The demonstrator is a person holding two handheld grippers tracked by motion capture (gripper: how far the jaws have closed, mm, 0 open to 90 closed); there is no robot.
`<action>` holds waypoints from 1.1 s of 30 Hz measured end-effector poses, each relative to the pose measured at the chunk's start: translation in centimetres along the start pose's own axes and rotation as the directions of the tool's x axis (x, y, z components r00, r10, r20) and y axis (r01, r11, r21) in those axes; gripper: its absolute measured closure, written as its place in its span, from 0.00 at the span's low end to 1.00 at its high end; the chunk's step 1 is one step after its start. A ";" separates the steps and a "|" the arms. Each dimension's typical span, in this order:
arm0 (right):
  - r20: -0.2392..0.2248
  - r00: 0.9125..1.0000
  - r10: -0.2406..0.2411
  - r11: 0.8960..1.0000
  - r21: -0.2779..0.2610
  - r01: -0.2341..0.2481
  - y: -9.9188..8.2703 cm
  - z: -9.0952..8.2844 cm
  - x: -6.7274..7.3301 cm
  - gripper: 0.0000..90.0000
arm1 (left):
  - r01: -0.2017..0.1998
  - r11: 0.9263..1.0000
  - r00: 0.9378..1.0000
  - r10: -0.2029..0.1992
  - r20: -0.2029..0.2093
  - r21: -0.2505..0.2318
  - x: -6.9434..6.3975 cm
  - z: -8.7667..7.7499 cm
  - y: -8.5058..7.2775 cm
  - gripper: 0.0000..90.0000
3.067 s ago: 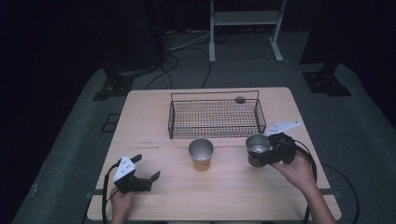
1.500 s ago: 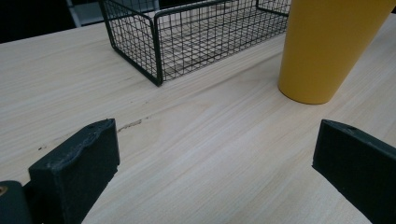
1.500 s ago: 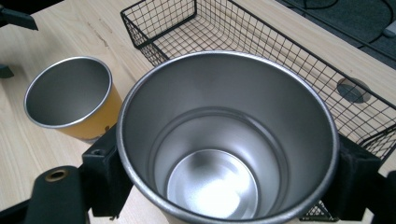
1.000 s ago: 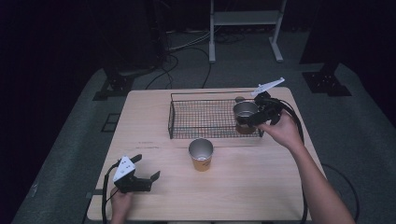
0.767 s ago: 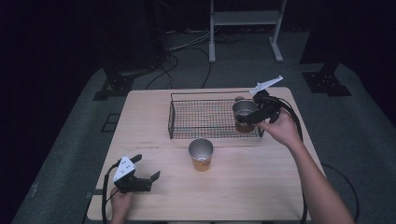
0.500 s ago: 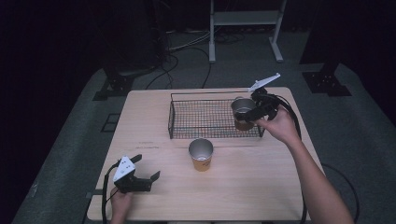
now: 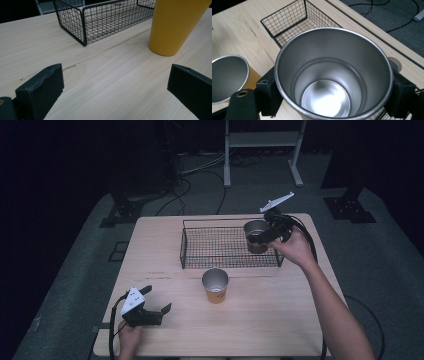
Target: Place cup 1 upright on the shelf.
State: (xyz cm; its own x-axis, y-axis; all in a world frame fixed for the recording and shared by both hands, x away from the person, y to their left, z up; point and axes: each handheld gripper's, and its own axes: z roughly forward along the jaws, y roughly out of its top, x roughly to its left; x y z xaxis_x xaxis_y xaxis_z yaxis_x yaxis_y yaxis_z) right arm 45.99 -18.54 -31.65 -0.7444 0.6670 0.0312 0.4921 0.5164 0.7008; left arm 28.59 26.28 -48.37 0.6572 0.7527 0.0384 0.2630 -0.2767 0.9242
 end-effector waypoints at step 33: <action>0.041 0.997 0.072 0.997 0.025 -0.073 1.0 4.7 -2.6 0.20 | 0.001 1.000 1.000 -0.001 0.001 -0.001 0.0 0.0 0.0 0.00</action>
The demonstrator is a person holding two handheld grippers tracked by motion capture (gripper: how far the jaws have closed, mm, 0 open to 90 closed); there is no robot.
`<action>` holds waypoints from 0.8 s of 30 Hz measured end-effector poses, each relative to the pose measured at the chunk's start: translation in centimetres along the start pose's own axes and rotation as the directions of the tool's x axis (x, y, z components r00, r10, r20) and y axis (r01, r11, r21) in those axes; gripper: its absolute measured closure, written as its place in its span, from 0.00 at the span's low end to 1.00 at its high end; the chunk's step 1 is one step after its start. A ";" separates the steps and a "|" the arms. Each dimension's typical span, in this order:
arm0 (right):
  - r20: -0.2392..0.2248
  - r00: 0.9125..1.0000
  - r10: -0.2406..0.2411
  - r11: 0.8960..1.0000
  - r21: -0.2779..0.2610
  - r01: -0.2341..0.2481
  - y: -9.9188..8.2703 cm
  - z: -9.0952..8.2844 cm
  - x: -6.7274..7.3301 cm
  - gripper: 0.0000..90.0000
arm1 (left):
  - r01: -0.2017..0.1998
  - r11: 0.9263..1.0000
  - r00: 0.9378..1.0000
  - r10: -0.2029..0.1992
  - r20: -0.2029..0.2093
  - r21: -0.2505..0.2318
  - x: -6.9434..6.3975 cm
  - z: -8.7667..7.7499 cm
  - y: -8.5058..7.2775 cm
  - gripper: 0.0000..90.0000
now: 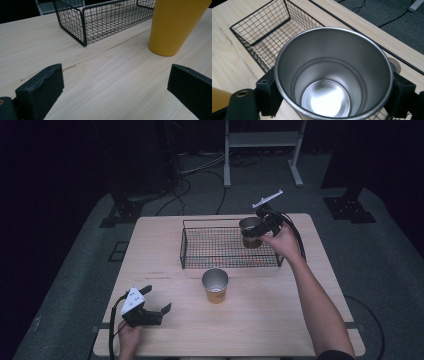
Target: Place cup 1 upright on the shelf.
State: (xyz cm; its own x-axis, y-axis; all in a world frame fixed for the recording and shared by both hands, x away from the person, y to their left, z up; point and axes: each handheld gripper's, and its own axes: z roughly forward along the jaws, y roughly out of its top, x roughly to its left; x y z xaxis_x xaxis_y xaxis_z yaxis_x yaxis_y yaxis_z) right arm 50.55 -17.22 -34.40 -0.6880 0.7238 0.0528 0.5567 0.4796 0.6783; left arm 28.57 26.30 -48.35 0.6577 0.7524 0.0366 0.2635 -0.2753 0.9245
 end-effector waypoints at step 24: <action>0.025 0.997 0.071 0.997 0.038 -0.072 -0.9 4.9 -1.1 0.20 | 0.002 1.000 1.000 -0.002 0.001 -0.008 0.0 0.0 0.0 0.00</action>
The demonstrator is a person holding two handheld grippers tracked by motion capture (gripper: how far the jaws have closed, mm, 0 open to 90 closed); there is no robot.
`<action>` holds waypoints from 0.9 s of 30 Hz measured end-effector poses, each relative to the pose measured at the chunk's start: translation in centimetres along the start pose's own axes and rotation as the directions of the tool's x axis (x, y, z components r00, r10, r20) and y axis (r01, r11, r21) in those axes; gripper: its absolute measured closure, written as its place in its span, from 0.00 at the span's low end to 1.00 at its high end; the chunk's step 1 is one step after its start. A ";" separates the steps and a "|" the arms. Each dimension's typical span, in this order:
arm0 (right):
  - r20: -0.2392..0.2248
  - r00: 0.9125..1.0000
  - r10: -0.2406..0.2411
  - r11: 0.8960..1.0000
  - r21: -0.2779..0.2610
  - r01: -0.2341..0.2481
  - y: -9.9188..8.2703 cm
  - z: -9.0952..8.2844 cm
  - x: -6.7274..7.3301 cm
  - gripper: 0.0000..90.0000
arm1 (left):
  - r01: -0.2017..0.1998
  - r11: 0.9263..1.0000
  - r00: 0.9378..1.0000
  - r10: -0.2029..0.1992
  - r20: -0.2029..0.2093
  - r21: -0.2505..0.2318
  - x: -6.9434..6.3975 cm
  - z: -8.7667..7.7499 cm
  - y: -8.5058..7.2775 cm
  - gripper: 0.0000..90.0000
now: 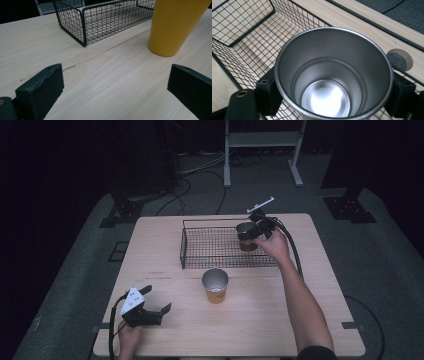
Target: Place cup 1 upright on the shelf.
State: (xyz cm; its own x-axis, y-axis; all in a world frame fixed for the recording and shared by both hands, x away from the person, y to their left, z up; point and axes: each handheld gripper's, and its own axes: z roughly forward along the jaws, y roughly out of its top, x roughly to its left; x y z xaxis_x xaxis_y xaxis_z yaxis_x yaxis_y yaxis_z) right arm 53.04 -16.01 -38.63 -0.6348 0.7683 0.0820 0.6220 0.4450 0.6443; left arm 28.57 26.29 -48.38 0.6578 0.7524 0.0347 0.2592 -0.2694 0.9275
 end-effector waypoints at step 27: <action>0.023 0.998 0.051 0.997 0.056 -0.052 -1.3 2.5 -1.2 0.19 | -0.003 1.000 1.000 0.003 0.001 0.002 0.0 0.0 0.0 0.00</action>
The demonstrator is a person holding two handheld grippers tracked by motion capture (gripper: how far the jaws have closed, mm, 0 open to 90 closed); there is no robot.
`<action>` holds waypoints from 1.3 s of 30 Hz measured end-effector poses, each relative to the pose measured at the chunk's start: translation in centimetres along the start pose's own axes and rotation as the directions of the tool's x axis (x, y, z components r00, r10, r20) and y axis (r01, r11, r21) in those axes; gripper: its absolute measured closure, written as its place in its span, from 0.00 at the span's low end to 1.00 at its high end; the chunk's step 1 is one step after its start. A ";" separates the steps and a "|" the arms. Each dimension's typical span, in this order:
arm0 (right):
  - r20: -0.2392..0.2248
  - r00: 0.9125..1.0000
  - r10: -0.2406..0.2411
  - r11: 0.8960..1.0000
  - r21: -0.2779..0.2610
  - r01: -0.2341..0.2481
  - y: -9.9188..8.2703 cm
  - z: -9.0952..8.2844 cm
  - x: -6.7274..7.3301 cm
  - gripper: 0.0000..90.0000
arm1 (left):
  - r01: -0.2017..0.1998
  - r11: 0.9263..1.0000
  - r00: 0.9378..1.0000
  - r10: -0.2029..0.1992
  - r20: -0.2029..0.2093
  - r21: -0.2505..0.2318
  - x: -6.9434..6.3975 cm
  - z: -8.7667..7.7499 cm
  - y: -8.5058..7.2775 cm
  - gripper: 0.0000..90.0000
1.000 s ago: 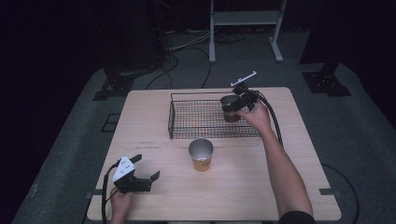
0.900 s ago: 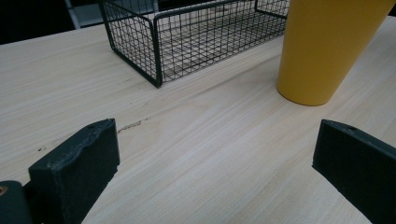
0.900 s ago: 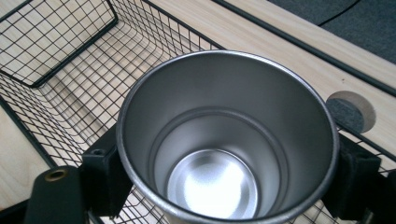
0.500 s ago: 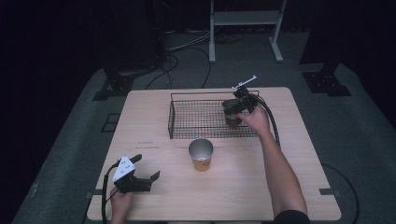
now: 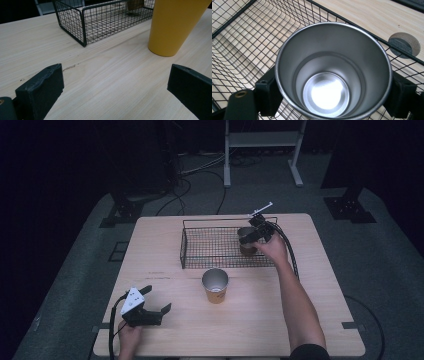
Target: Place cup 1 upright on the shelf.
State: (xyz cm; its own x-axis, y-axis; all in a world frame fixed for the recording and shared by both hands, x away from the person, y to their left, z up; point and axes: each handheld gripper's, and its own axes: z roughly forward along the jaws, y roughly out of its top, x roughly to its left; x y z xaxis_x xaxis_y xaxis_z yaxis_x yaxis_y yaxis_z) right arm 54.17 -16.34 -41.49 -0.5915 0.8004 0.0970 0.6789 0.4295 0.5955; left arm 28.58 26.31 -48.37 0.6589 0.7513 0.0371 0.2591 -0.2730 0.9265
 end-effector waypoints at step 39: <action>-0.006 1.000 -0.014 1.000 -0.027 0.013 -1.0 -0.6 0.2 0.13 | -0.004 1.000 1.000 0.004 0.000 0.005 0.0 0.0 0.0 0.00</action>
State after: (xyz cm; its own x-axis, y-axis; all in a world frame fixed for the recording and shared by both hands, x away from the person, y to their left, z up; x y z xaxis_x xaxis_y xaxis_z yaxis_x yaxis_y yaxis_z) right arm 53.12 -16.85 -41.57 -0.6034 0.7919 0.0939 0.6588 0.4286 0.6183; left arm 28.59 26.26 -48.36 0.6596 0.7505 0.0410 0.2601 -0.2790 0.9244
